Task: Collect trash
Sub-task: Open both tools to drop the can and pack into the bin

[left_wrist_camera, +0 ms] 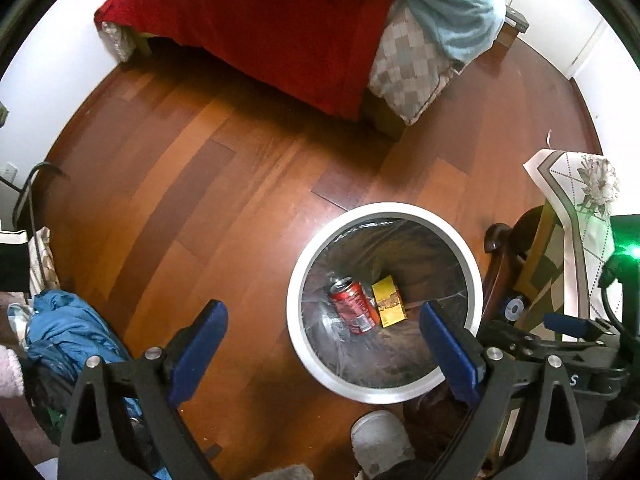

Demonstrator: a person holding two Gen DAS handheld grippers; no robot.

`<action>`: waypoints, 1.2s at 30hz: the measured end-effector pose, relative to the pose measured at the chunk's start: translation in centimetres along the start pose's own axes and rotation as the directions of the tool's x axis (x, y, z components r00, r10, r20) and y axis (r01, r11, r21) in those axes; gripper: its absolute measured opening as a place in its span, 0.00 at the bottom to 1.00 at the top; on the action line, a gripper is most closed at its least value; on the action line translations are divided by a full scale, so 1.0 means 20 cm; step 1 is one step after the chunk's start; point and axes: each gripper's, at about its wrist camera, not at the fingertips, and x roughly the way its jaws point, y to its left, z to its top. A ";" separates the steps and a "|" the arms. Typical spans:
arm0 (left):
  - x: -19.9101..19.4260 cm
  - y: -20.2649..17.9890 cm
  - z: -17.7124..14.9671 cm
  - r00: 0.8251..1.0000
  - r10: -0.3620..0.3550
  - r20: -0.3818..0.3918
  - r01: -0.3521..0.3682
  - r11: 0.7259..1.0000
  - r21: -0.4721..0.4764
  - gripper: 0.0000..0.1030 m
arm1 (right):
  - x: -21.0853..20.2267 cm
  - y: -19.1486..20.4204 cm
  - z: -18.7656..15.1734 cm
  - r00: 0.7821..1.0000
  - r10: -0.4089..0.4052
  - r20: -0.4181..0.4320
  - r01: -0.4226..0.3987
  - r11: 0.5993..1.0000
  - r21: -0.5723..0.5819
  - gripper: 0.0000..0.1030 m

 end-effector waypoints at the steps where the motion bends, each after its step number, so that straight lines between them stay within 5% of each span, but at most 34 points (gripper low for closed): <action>1: -0.02 0.00 -0.01 1.000 0.003 0.005 -0.003 1.000 -0.001 0.95 | -0.03 0.01 -0.01 1.000 -0.007 0.006 0.007 1.000 -0.008 0.98; 11: -0.37 -0.01 -0.13 0.997 0.013 0.070 -0.014 1.000 0.015 0.95 | -0.43 0.03 -0.23 0.991 -0.030 0.128 0.034 0.999 -0.030 0.98; 22: -0.86 -0.07 -0.27 0.983 0.017 0.183 -0.028 0.998 0.058 0.95 | -0.91 0.00 -0.54 0.963 0.034 0.268 -0.030 0.999 -0.020 0.98; 31: -1.24 -0.25 -0.35 0.958 -0.018 0.286 -0.005 0.997 0.080 0.95 | -1.39 -0.16 -0.79 0.892 0.134 0.432 -0.160 0.987 0.024 0.98; 36: -1.37 -0.60 -0.39 0.940 -0.116 0.320 0.059 0.982 0.180 0.95 | -1.61 -0.49 -1.00 0.844 0.120 0.523 -0.215 0.968 0.126 0.98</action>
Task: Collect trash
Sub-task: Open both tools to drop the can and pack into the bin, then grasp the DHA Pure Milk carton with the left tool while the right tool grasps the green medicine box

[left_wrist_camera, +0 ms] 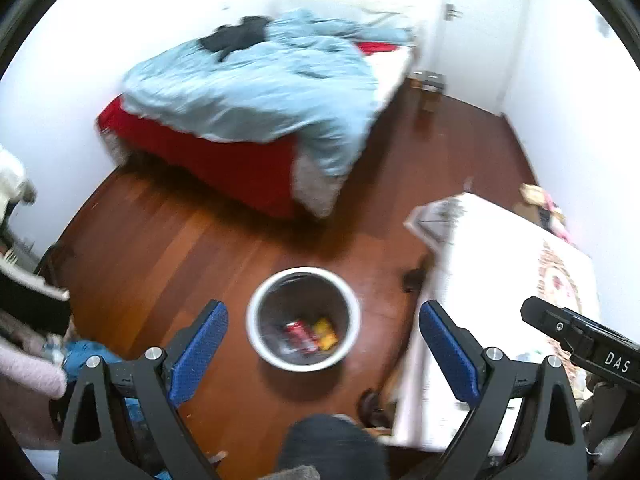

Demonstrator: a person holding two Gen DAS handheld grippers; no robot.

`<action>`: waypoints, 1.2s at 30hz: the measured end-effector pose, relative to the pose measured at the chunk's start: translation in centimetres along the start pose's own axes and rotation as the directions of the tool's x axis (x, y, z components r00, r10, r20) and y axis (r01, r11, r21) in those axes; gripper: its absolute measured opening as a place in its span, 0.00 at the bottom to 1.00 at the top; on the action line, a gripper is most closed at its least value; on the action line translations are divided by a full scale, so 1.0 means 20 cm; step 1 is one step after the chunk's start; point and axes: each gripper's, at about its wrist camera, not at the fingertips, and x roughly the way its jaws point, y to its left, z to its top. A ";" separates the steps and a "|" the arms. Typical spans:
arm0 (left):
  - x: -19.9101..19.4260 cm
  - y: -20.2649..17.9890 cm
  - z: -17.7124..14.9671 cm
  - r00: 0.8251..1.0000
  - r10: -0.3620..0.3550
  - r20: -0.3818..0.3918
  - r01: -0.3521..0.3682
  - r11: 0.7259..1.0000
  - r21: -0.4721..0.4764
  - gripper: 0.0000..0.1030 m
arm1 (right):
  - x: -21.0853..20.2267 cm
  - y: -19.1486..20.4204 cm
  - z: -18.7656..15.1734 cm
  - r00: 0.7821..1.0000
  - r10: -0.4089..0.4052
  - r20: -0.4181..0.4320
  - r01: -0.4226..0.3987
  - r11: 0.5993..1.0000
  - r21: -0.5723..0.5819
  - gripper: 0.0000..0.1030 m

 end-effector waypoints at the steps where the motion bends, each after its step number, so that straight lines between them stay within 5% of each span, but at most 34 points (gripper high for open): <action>1: 0.01 -0.07 0.00 1.000 -0.015 -0.002 0.016 1.000 0.019 0.95 | -0.05 -0.07 -0.01 1.000 -0.012 0.014 0.012 1.000 0.019 0.98; 7: 0.22 -0.67 -0.10 0.985 -0.124 -0.123 0.139 0.982 0.129 0.95 | -0.26 -0.65 -0.08 0.983 -0.184 0.021 0.178 0.971 0.161 0.99; 10: 0.37 -0.96 -0.19 0.970 -0.138 -0.200 0.169 0.975 0.146 0.95 | -0.33 -0.98 -0.13 0.954 -0.297 -0.035 0.298 0.937 0.181 0.99; 13: 0.54 -1.25 -0.33 0.948 -0.123 -0.293 0.180 0.968 0.174 0.95 | -0.33 -1.30 -0.14 0.901 -0.410 -0.141 0.427 0.895 0.132 0.99; 17: 0.69 -1.52 -0.52 0.910 -0.083 -0.406 0.172 0.967 0.188 0.95 | -0.31 -1.75 -0.17 0.793 -0.539 -0.284 0.566 0.825 0.013 0.99; 23: 0.90 -1.71 -0.68 0.867 0.027 -0.497 0.099 0.969 0.226 0.94 | -0.23 -2.16 -0.19 0.674 -0.627 -0.391 0.640 0.760 -0.115 0.99; 25: 0.94 -1.72 -0.71 0.856 0.030 -0.516 0.096 0.972 0.216 0.94 | -0.19 -2.24 -0.18 0.649 -0.636 -0.418 0.642 0.753 -0.148 0.99; 27: 0.96 -1.73 -0.73 0.851 0.017 -0.525 0.110 0.971 0.210 0.89 | -0.13 -2.32 -0.18 0.638 -0.628 -0.446 0.626 0.760 -0.175 0.99; 29: 0.96 -1.74 -0.74 0.857 0.008 -0.515 0.122 0.969 0.217 0.56 | -0.06 -2.37 -0.18 0.642 -0.608 -0.466 0.594 0.779 -0.198 0.98; 30: 0.96 -1.75 -0.74 0.857 0.001 -0.515 0.130 0.967 0.219 0.49 | -0.04 -2.40 -0.18 0.647 -0.598 -0.472 0.587 0.787 -0.193 0.98; 36: 0.94 -1.81 -0.70 0.891 -0.001 -0.455 0.143 0.950 0.278 0.49 | -0.02 -2.56 -0.19 0.744 -0.472 -0.473 0.545 0.838 0.020 0.89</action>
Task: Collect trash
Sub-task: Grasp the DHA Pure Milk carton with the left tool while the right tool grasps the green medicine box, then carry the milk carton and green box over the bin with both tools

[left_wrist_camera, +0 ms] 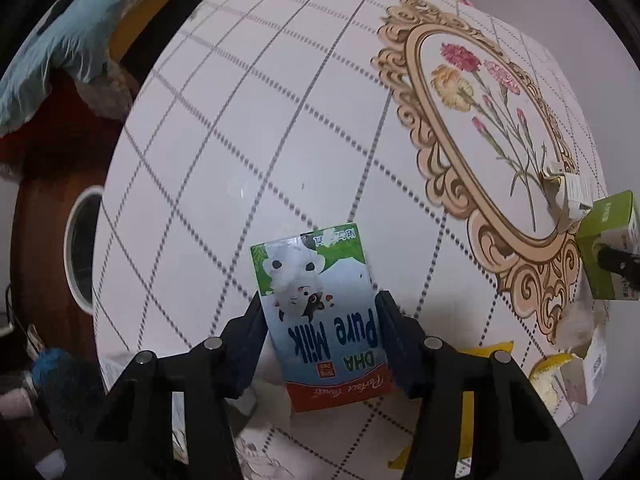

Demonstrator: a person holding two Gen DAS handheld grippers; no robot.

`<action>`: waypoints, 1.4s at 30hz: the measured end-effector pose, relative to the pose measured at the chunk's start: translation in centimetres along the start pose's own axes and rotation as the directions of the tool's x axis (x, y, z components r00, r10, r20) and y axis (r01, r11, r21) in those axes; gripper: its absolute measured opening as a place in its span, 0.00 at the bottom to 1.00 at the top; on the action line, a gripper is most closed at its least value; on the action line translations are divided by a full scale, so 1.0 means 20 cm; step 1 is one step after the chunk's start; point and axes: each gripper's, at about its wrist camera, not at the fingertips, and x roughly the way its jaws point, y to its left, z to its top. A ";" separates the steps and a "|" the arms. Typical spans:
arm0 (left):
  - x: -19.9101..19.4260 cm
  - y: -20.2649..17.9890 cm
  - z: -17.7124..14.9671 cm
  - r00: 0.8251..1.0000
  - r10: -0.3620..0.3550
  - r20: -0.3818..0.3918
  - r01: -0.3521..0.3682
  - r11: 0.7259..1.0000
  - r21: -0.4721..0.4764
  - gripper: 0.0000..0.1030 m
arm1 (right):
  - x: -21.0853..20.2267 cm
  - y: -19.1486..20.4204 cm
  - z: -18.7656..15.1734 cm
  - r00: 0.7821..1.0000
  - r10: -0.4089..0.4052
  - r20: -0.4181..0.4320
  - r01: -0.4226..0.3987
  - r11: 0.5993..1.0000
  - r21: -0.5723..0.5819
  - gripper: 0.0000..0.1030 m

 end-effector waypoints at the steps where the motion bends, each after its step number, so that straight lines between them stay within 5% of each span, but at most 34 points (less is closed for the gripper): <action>1: 0.00 -0.01 0.01 1.000 0.003 0.008 -0.003 1.000 0.010 0.48 | -0.01 -0.04 -0.01 1.000 0.026 0.008 -0.026 0.998 0.049 0.86; 7: 0.03 -0.06 0.09 0.999 0.027 0.027 -0.029 0.998 0.056 0.46 | -0.01 -0.23 -0.04 0.976 0.217 -0.027 -0.200 0.935 0.294 0.80; 11: 0.05 -0.07 0.13 0.999 0.025 0.023 -0.027 0.997 0.072 0.46 | 0.04 -0.25 0.01 0.959 0.278 -0.059 -0.249 0.922 0.296 0.80; 19: 0.04 -0.02 0.14 0.999 0.024 0.040 -0.028 0.994 0.103 0.44 | 0.07 -0.11 0.09 0.987 0.156 -0.049 -0.147 0.978 0.149 0.75; 21: 0.03 -0.01 0.13 0.999 0.021 0.042 -0.025 0.994 0.104 0.44 | 0.07 -0.08 0.08 0.985 0.172 -0.032 -0.165 0.975 0.147 0.64; 32: -0.21 -0.04 0.11 0.989 0.005 0.149 -0.024 0.992 0.123 0.44 | -0.14 0.03 -0.08 0.992 0.109 0.070 -0.120 0.977 0.177 0.61; 42: -0.63 0.10 0.07 0.943 -0.043 0.330 0.005 0.993 0.115 0.44 | -0.49 0.11 -0.31 0.945 0.106 0.310 -0.181 0.957 0.225 0.61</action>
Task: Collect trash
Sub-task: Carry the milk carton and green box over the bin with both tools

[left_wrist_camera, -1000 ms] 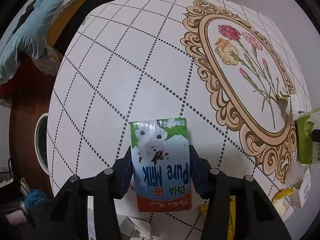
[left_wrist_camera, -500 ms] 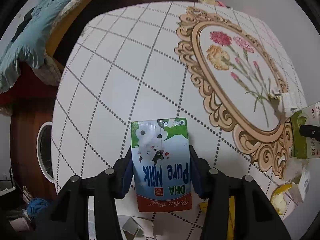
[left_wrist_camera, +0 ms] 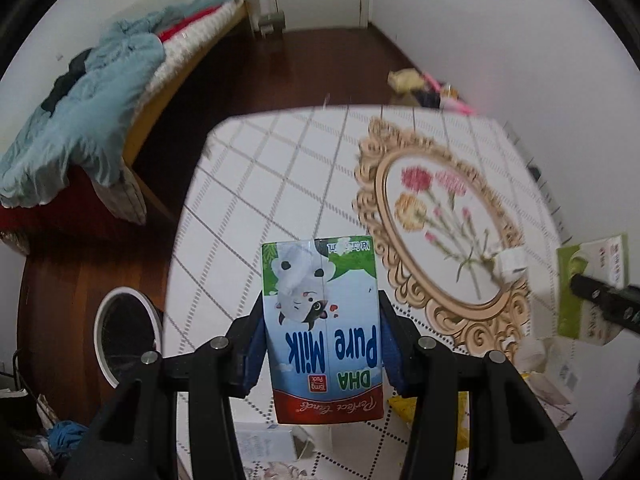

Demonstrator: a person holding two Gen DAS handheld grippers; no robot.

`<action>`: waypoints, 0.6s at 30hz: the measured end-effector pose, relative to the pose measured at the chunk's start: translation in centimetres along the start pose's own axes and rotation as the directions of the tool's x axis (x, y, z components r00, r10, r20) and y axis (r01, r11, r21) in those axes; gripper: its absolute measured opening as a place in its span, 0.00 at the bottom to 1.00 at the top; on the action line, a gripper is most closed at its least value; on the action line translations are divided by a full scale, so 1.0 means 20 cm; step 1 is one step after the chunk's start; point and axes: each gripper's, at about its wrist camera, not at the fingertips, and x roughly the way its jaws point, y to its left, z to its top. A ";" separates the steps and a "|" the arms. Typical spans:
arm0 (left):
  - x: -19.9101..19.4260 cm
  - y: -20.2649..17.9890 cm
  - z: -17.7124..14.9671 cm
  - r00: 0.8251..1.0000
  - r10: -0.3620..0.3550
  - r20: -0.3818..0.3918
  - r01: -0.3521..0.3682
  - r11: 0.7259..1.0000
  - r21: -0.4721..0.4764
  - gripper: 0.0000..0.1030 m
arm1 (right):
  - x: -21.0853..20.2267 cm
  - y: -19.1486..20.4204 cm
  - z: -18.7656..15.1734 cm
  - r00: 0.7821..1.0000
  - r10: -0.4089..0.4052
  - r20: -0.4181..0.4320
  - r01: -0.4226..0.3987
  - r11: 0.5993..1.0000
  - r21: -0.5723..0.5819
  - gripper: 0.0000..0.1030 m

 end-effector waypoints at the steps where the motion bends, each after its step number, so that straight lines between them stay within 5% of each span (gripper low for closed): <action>1: -0.03 0.01 0.00 1.000 0.001 0.015 -0.001 1.000 0.001 0.44 | -0.03 0.03 -0.01 1.000 0.006 0.019 -0.006 1.000 0.004 0.61; 8: -0.31 0.26 0.01 0.991 0.009 0.130 -0.004 0.999 -0.039 0.44 | -0.26 0.29 -0.18 0.981 0.058 0.187 -0.062 0.998 0.012 0.60; 18: -0.49 0.95 -0.10 0.979 0.103 0.176 -0.072 0.982 -0.175 0.44 | -0.45 1.04 -0.33 0.938 0.269 0.220 -0.242 0.960 -0.140 0.60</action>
